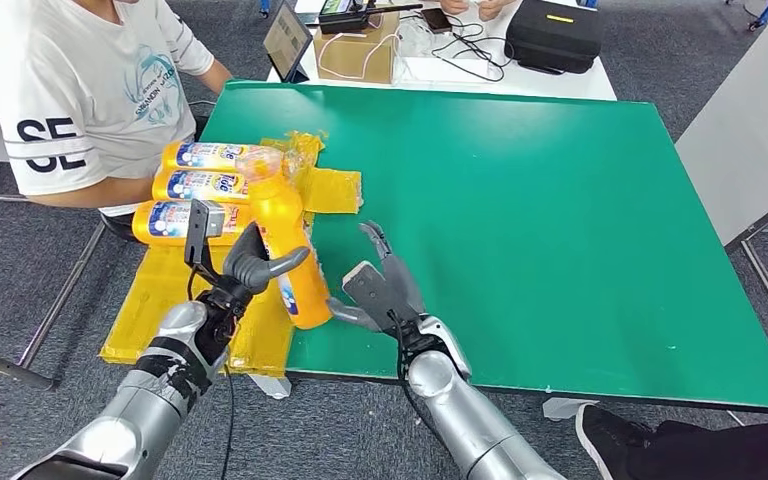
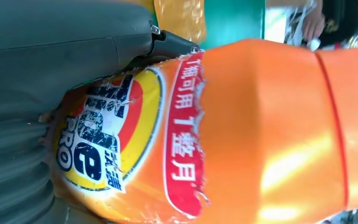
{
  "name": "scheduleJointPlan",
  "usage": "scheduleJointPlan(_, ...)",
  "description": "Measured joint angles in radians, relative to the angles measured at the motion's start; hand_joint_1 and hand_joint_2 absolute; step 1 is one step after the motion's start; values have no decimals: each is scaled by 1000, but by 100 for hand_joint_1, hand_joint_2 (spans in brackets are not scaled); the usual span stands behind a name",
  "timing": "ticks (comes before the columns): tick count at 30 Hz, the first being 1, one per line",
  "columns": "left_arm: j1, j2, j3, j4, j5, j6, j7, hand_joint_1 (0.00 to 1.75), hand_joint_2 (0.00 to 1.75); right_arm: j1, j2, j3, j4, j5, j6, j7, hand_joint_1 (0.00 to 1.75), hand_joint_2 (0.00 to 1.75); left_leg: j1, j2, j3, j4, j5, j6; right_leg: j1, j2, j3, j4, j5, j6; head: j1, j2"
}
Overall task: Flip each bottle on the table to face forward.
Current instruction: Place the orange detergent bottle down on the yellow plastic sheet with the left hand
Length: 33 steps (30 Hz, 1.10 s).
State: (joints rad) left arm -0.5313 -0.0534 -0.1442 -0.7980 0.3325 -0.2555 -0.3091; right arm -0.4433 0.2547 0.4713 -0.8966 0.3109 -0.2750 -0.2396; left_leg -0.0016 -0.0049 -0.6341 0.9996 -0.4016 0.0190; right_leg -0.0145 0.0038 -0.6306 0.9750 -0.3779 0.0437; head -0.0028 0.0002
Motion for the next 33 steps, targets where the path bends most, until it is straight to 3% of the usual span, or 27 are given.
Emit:
scheduleJointPlan(10,-2,11,13,1,-11,21,-7,175,175,3,-8,-9,-24,-7,-2,-1,0,175,0,-1,-1,0,0,-1,0,0,0,0,0,0,0,0)
scheduleJointPlan(13,-13,30,24,10,-98,99,-41,175,175,12,-17,-22,-45,-23,-7,-8,0,175,0,0,-1,0,0,-1,0,0,0,0,0,0,0,0)
scheduleJointPlan(20,-88,128,23,92,-516,356,-93,175,175,45,-58,-83,-137,-51,-12,-15,0,175,1,0,-1,0,1,-1,1,0,-1,1,0,0,0,0)
scheduleJointPlan(24,-115,159,23,130,-567,375,-97,175,175,50,-71,-105,-166,-58,-12,-16,0,175,1,0,-1,0,1,-1,1,0,0,1,0,0,0,0)
scheduleJointPlan(33,-134,180,16,166,-683,392,-117,175,175,55,-78,-121,-187,-64,-7,-27,0,175,1,0,-1,0,1,-1,1,0,-1,1,0,0,0,0)
